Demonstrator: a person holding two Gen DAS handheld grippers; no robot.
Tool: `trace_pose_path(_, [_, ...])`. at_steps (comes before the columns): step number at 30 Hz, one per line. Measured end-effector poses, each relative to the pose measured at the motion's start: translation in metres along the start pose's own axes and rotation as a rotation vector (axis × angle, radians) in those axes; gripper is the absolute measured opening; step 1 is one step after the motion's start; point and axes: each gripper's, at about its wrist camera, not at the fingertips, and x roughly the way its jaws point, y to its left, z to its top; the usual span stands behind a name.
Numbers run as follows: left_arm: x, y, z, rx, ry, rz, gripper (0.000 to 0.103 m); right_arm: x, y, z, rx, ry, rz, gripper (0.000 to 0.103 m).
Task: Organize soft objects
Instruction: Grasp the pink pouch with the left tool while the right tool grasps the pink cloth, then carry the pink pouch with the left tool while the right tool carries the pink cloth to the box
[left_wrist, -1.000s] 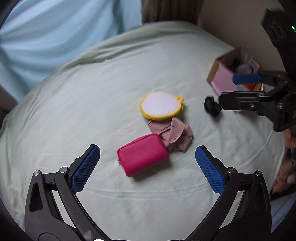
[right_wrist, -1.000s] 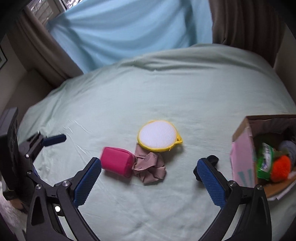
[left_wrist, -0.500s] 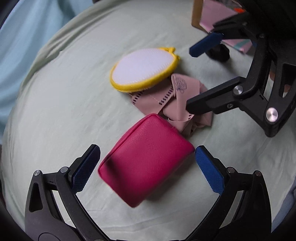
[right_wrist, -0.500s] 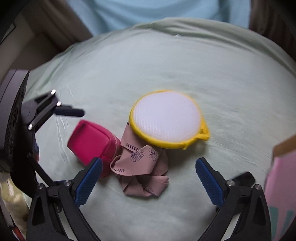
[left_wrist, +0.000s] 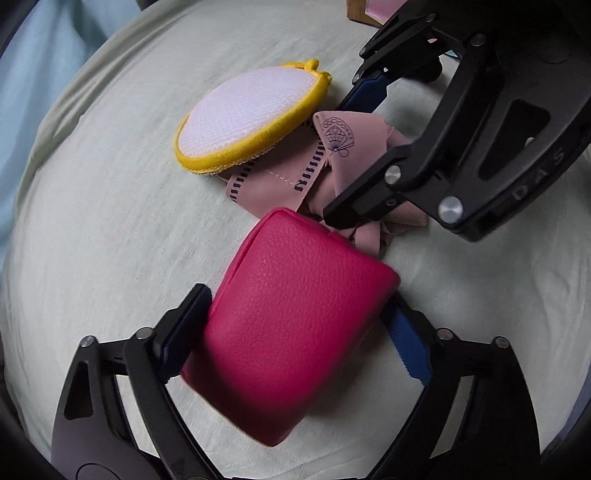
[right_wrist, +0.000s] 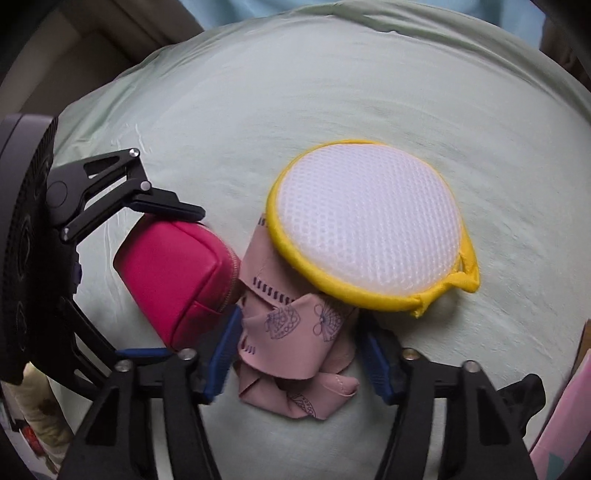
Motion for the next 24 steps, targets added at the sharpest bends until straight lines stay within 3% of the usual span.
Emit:
trace_pose_path(2, [-0.003, 0.001, 0.0, -0.011, 0.0, 0.009, 0.07, -0.001, 0.001, 0.001, 0.0, 0.002, -0.005, 0.034])
trace_pose_path(5, [-0.008, -0.002, -0.003, -0.036, -0.003, 0.044, 0.062, -0.004, 0.002, 0.003, 0.017, -0.002, 0.002, 0.027])
trace_pose_path(11, [-0.022, -0.009, -0.008, -0.078, -0.001, 0.073, 0.05, -0.013, 0.011, -0.001, 0.057, -0.026, -0.007, 0.023])
trace_pose_path(24, [-0.085, -0.035, -0.021, -0.125, -0.026, 0.153, 0.048, -0.074, 0.019, -0.018, 0.064, -0.114, -0.016, 0.022])
